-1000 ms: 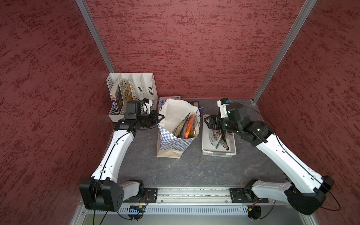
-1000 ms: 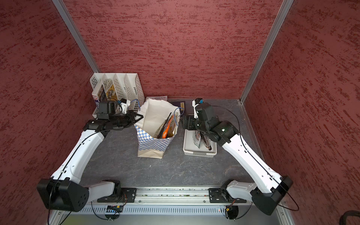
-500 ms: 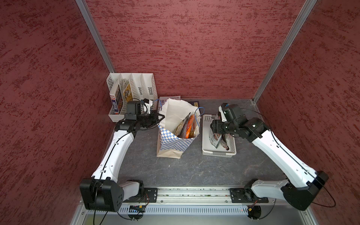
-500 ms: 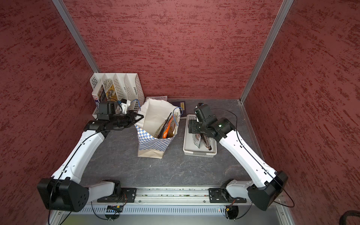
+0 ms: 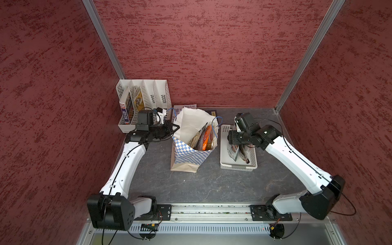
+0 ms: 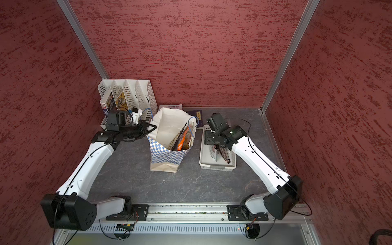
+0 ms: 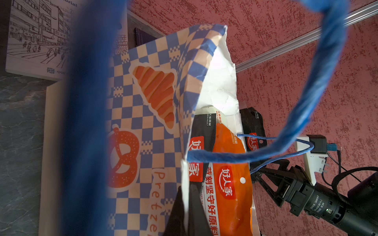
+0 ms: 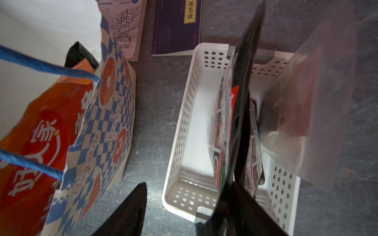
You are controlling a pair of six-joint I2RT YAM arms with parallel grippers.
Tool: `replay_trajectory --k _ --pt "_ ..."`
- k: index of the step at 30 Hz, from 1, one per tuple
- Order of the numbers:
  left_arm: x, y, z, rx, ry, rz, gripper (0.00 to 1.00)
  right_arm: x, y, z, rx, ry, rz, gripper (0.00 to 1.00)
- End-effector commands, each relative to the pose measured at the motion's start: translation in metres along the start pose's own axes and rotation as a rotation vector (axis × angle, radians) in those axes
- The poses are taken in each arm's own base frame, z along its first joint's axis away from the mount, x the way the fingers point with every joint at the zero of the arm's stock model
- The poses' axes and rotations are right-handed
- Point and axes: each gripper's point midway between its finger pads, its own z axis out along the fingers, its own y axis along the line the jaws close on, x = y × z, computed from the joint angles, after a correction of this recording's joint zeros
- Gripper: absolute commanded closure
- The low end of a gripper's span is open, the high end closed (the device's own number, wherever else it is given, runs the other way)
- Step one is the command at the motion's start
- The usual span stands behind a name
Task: Place the condiment packets inside the bag
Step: Pick up the condiment packet from the storage box.
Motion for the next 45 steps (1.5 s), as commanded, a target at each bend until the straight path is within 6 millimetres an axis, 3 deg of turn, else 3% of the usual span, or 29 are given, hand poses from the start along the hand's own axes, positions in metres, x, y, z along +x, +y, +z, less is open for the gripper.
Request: replay_trajectory --k 1,7,12,19,21,24,28,34,40,44,45 --pt "0.000 0.005 0.001 -0.004 -0.003 -0.003 1.00 -0.015 -0.001 0.003 0.013 -0.046 0.018 0.32" --pt "-0.001 0.005 0.000 -0.004 -0.005 -0.004 1.00 -0.012 -0.011 0.028 0.088 -0.015 0.024 0.35" --pt "0.000 0.006 0.001 -0.005 -0.004 -0.006 1.00 -0.013 -0.029 0.038 0.186 -0.027 0.029 0.34" --pt "0.000 0.007 0.002 -0.006 -0.002 -0.008 1.00 0.004 -0.047 0.064 0.237 0.023 0.058 0.34" --pt "0.000 0.007 0.002 -0.006 0.001 -0.011 1.00 0.007 -0.048 0.067 0.238 0.029 0.060 0.41" --pt "-0.001 0.006 0.001 -0.003 0.000 -0.008 1.00 0.006 -0.049 0.064 0.243 0.019 0.062 0.62" --pt "-0.001 0.005 0.000 -0.002 -0.005 -0.005 1.00 -0.011 -0.051 0.035 0.242 -0.063 0.058 1.00" --pt "0.000 0.005 0.000 0.003 -0.004 -0.005 1.00 -0.054 -0.027 -0.052 0.110 -0.257 0.020 1.00" --pt "0.001 0.005 0.000 0.007 -0.002 -0.009 1.00 -0.102 0.034 -0.158 -0.131 -0.443 -0.084 1.00" --pt "0.001 0.005 0.000 0.007 -0.003 -0.007 1.00 -0.127 0.079 -0.218 -0.269 -0.563 -0.180 1.00" --pt "0.000 0.005 0.000 0.007 -0.004 -0.009 1.00 -0.130 0.095 -0.225 -0.304 -0.579 -0.216 1.00"
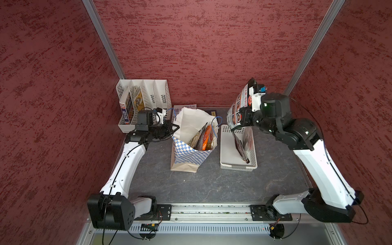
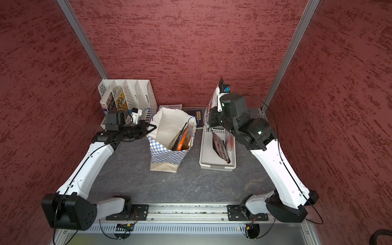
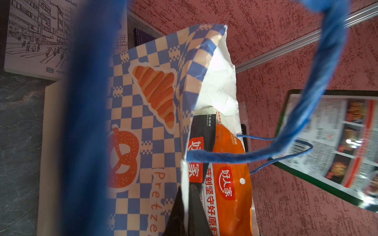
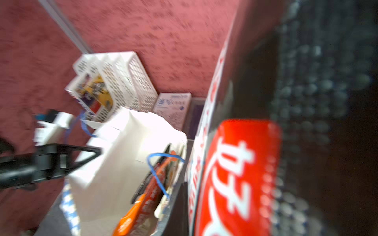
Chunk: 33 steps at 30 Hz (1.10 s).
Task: Place the condiment packets inside the bag
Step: Pick up the condiment packet from the storage box, then place the condiment packet in the paper bag.
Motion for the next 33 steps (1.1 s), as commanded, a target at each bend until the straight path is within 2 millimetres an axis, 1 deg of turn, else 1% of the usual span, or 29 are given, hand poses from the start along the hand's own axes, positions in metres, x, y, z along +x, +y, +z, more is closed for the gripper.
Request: replay_trajectory --k 1,3,6,7,9,10,12,16,18,23,26,33 --pt "0.002 0.004 0.000 0.000 0.003 -0.003 1.00 -0.022 0.049 -0.003 -0.143 -0.045 -0.110 1.00" --pt "0.002 0.003 0.000 0.003 0.001 -0.002 1.00 -0.036 0.077 -0.006 -0.233 -0.077 -0.136 1.00" --pt "0.002 0.003 -0.001 0.002 -0.002 0.000 1.00 -0.038 0.122 0.000 -0.376 -0.082 -0.169 1.00" --pt "0.002 0.003 -0.002 0.002 -0.002 0.002 1.00 -0.037 0.135 0.000 -0.419 -0.081 -0.176 1.00" --pt "0.002 0.002 -0.002 0.003 -0.002 0.002 1.00 -0.030 0.157 0.009 -0.485 -0.070 -0.184 1.00" --pt "0.001 0.002 -0.002 0.004 -0.001 0.003 1.00 -0.025 0.166 0.015 -0.505 -0.057 -0.183 1.00" --pt "0.002 0.002 -0.002 0.006 0.000 0.004 1.00 -0.015 0.176 0.029 -0.527 -0.037 -0.179 1.00" --pt "0.001 0.001 -0.003 0.010 -0.002 0.006 1.00 0.005 0.184 0.060 -0.516 0.000 -0.176 1.00" --pt "0.001 0.001 -0.003 0.010 -0.002 0.005 1.00 0.012 0.187 0.073 -0.508 0.012 -0.178 1.00" --pt "0.001 0.001 -0.003 0.010 -0.003 0.004 1.00 0.039 0.192 0.107 -0.485 0.084 -0.180 1.00" --pt "0.001 0.001 -0.003 0.009 -0.003 0.002 1.00 0.053 0.191 0.119 -0.469 0.122 -0.177 1.00" --pt "0.000 0.000 -0.003 0.011 -0.005 0.005 1.00 0.077 0.192 0.133 -0.472 0.185 -0.154 1.00"
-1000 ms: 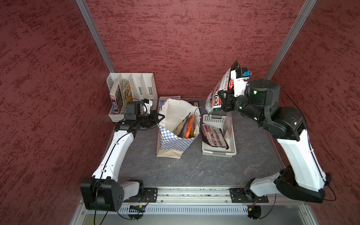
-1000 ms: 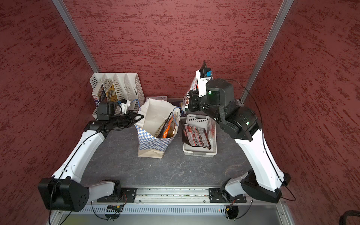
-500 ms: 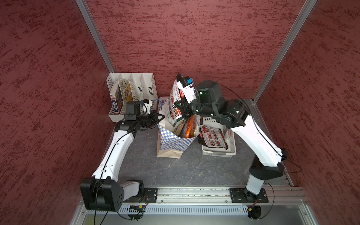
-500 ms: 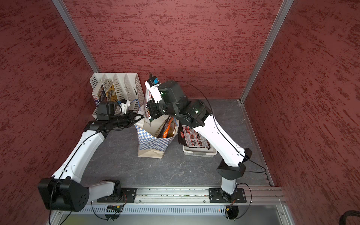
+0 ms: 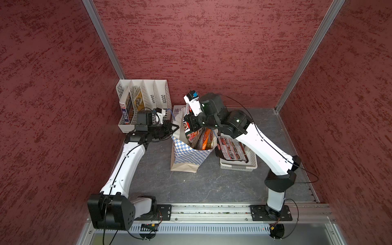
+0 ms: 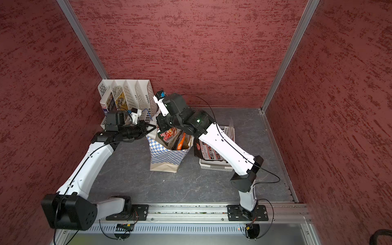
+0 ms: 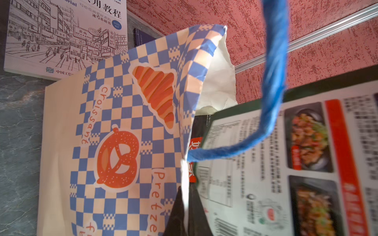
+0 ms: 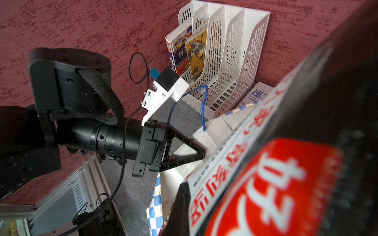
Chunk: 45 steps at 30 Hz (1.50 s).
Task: Place the condiment packets inside the bag
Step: Place the condiment packet in the paper bag.
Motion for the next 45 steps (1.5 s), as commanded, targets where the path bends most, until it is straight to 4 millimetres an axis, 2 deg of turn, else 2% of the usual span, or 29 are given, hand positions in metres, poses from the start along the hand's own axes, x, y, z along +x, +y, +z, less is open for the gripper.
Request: replay_trajectory --k 1,13,16,21,25,27,28,31,36,39,43,45 --pt "0.001 -0.001 -0.002 0.005 -0.006 0.011 1.00 -0.020 0.012 0.003 -0.060 -0.084 0.013 1.00" --pt "0.002 -0.002 -0.006 0.001 -0.017 0.015 1.00 0.003 -0.007 0.055 -0.040 -0.043 0.162 1.00" --pt "0.003 0.005 -0.009 -0.035 -0.035 0.010 1.00 0.011 -0.010 0.064 -0.032 -0.030 0.194 1.00" --pt "0.005 0.031 -0.016 -0.167 -0.102 -0.011 1.00 0.028 -0.017 0.079 -0.015 0.028 0.236 1.00" --pt "0.010 0.037 -0.015 -0.171 -0.099 -0.023 1.00 0.047 -0.017 0.093 -0.023 0.105 0.250 1.00" --pt "0.011 0.036 -0.014 -0.160 -0.095 -0.021 1.00 0.055 -0.018 0.098 -0.013 0.142 0.255 0.96" --pt "0.011 0.035 -0.014 -0.154 -0.096 -0.017 1.00 0.059 -0.019 0.100 -0.013 0.160 0.257 0.88" --pt "0.010 0.036 -0.014 -0.159 -0.096 -0.014 1.00 0.068 -0.017 0.104 -0.023 0.195 0.256 0.74" --pt "0.009 0.039 -0.014 -0.171 -0.100 -0.019 1.00 0.062 -0.018 0.089 -0.007 0.181 0.233 0.54" --pt "0.009 0.043 -0.015 -0.186 -0.105 -0.021 0.94 0.050 -0.019 0.068 0.007 0.147 0.200 0.46" --pt "0.009 0.046 -0.018 -0.206 -0.117 -0.020 0.76 0.039 -0.023 0.029 0.034 0.083 0.134 0.35" --pt "0.008 0.045 -0.020 -0.206 -0.123 -0.016 0.64 0.034 -0.026 0.001 0.055 0.030 0.103 0.30"
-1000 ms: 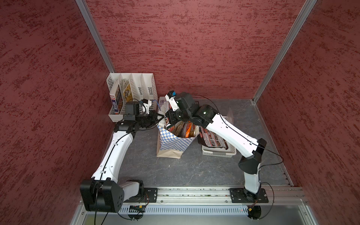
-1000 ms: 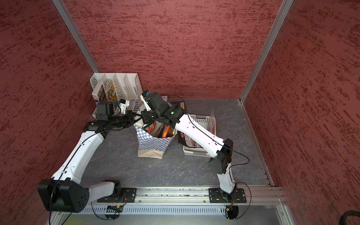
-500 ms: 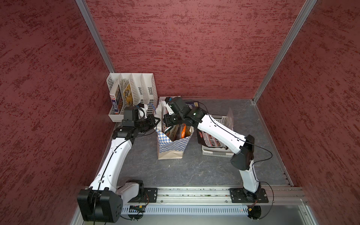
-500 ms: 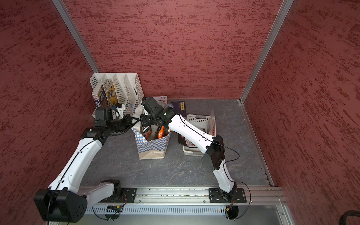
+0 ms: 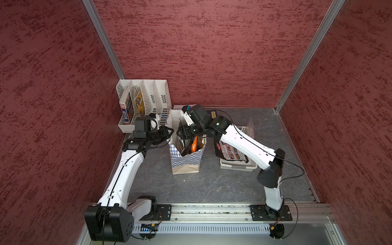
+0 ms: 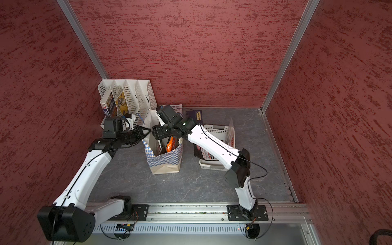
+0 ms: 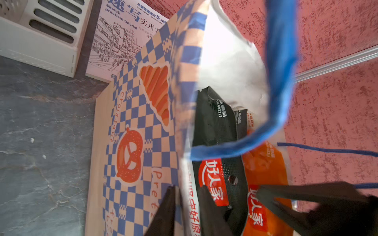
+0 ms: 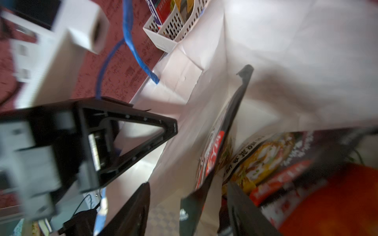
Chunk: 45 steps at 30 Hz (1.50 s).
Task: Place the condiment packets inside the bag
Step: Place the condiment packet in the paper bag, then pick up the condiment packet from the storage box.
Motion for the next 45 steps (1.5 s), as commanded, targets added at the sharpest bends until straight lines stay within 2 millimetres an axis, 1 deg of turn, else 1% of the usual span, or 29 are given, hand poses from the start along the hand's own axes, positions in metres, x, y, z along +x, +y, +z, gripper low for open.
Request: replay_trajectory --k 1,3,4,6,8,10,12,14,17,20,22,23,26,29,31,33,37,40,43,45 --pt "0.001 0.004 -0.005 -0.022 -0.013 0.007 0.58 -0.025 -0.004 -0.069 0.040 -0.175 -0.071 0.27" --pt "-0.001 0.003 -0.010 -0.027 -0.025 0.018 0.46 -0.017 -0.017 -0.090 0.090 -0.218 -0.082 0.20" --pt "-0.003 0.002 -0.013 -0.032 -0.033 0.023 0.42 -0.014 -0.022 -0.102 0.107 -0.245 -0.090 0.17" --pt "-0.004 0.002 -0.019 -0.046 -0.046 0.036 0.35 0.005 -0.042 -0.117 0.177 -0.261 -0.111 0.10" --pt "-0.007 0.001 -0.027 -0.061 -0.067 0.051 0.30 0.025 -0.065 -0.123 0.270 -0.257 -0.146 0.03" --pt "-0.009 -0.002 -0.035 -0.072 -0.082 0.073 0.25 0.049 -0.090 -0.120 0.365 -0.207 -0.180 0.02" --pt "-0.012 -0.006 -0.043 -0.076 -0.092 0.099 0.21 0.073 -0.109 -0.111 0.427 -0.143 -0.222 0.02" --pt "-0.012 -0.012 -0.049 -0.070 -0.087 0.125 0.18 0.092 -0.122 -0.099 0.465 -0.094 -0.243 0.02" --pt "-0.011 -0.018 -0.052 -0.063 -0.063 0.153 0.15 0.112 -0.128 -0.072 0.450 -0.043 -0.252 0.02" --pt "-0.009 -0.020 -0.048 -0.063 -0.025 0.172 0.14 0.119 -0.131 -0.048 0.439 -0.021 -0.253 0.02" --pt "-0.007 -0.021 -0.042 -0.058 0.013 0.178 0.14 0.121 -0.136 -0.037 0.464 -0.014 -0.253 0.02" --pt "-0.003 -0.021 -0.037 -0.054 0.038 0.182 0.14 0.125 -0.143 -0.029 0.493 0.003 -0.251 0.01" --pt "0.001 -0.020 -0.029 -0.053 0.067 0.186 0.13 0.132 -0.158 -0.016 0.559 0.031 -0.236 0.02" --pt "0.000 -0.017 -0.025 -0.057 0.068 0.185 0.13 0.142 -0.173 -0.005 0.595 0.067 -0.197 0.02" --pt "-0.001 -0.017 -0.023 -0.060 0.065 0.186 0.13 0.146 -0.183 -0.003 0.626 0.079 -0.168 0.08" --pt "-0.002 -0.018 -0.021 -0.058 0.066 0.187 0.13 0.147 -0.191 -0.007 0.661 0.081 -0.149 0.16" --pt "-0.002 -0.016 -0.018 -0.069 0.073 0.192 0.13 0.143 -0.202 -0.026 0.709 0.045 -0.102 0.36" --pt "0.000 -0.010 -0.015 -0.096 0.083 0.195 0.13 0.139 -0.210 -0.043 0.729 0.007 -0.059 0.54" --pt "0.002 -0.005 -0.013 -0.132 0.090 0.204 0.13 0.137 -0.220 -0.059 0.770 -0.018 -0.023 0.78" --pt "0.004 0.000 -0.012 -0.161 0.093 0.214 0.13 0.132 -0.225 -0.074 0.807 -0.047 -0.005 0.91"
